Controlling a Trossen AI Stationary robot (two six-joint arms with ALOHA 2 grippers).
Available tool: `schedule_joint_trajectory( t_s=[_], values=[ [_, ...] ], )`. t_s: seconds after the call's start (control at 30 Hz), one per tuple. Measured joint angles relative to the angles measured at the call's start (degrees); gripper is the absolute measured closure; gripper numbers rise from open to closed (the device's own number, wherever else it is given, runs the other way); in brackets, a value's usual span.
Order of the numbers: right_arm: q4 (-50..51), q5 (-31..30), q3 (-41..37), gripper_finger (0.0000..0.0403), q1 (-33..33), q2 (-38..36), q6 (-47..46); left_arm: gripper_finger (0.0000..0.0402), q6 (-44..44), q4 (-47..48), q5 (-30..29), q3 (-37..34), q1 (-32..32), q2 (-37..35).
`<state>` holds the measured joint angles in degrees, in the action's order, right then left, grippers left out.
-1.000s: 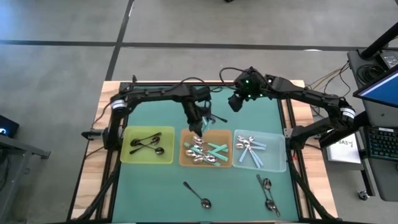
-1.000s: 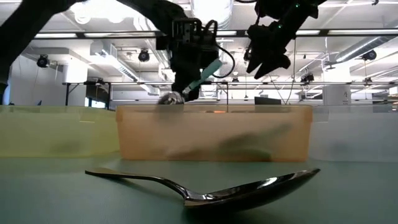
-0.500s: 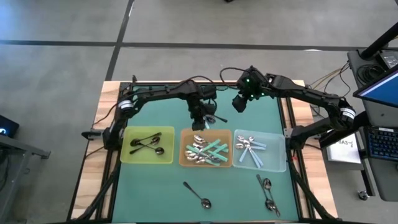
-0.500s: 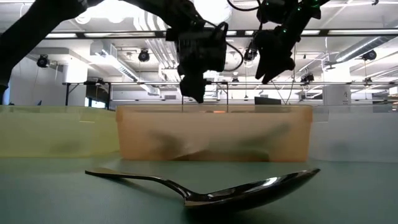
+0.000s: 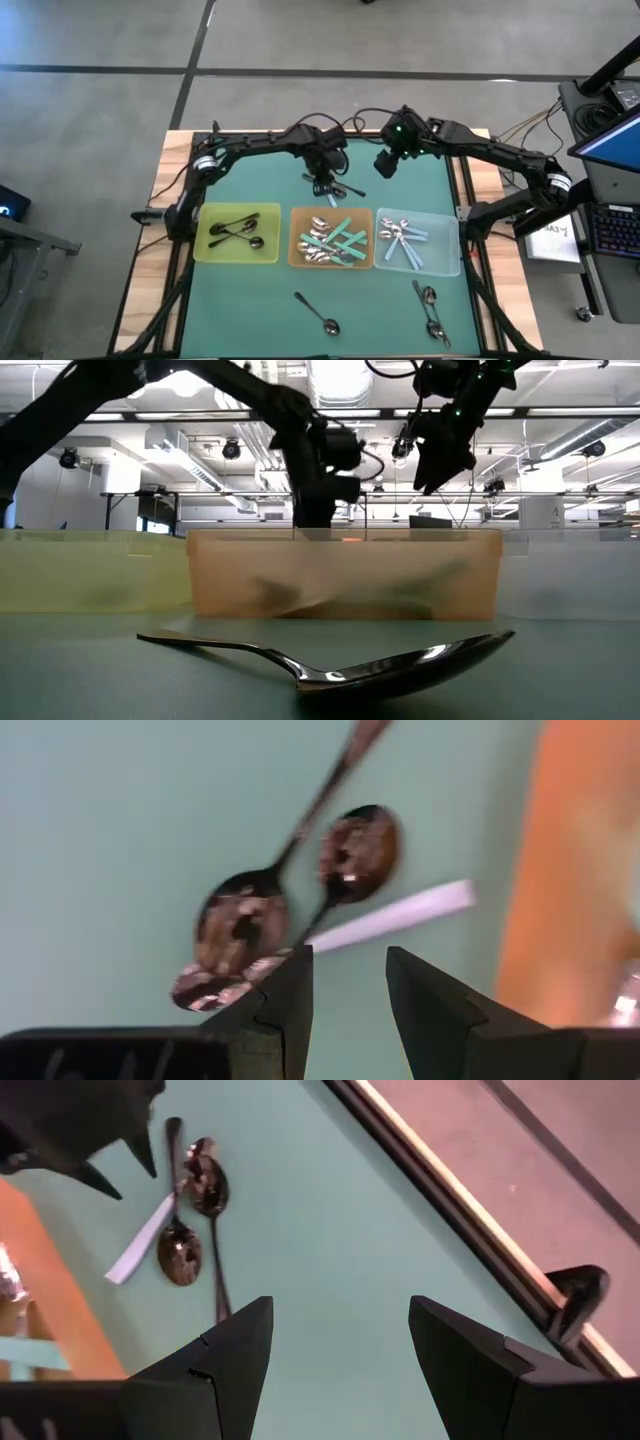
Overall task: Sort silverware by color (type)
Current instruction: Put the black spoon into the yellow bin
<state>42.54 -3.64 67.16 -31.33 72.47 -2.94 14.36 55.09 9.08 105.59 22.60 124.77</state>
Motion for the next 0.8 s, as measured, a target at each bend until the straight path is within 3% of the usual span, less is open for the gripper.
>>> schedule_joint_trajectory(
  t_s=[0.4,0.8],
  values=[
    [-0.08,-4.44,0.0,0.0177,-1.08,0.02,-0.87,0.0294,4.88,-1.08,0.88,-0.36,2.74,6.76],
    [-1.08,-5.42,-0.02,0.0177,-1.72,0.02,0.43,0.0319,3.14,4.98,-0.54,-0.36,2.96,6.75]
  ],
)
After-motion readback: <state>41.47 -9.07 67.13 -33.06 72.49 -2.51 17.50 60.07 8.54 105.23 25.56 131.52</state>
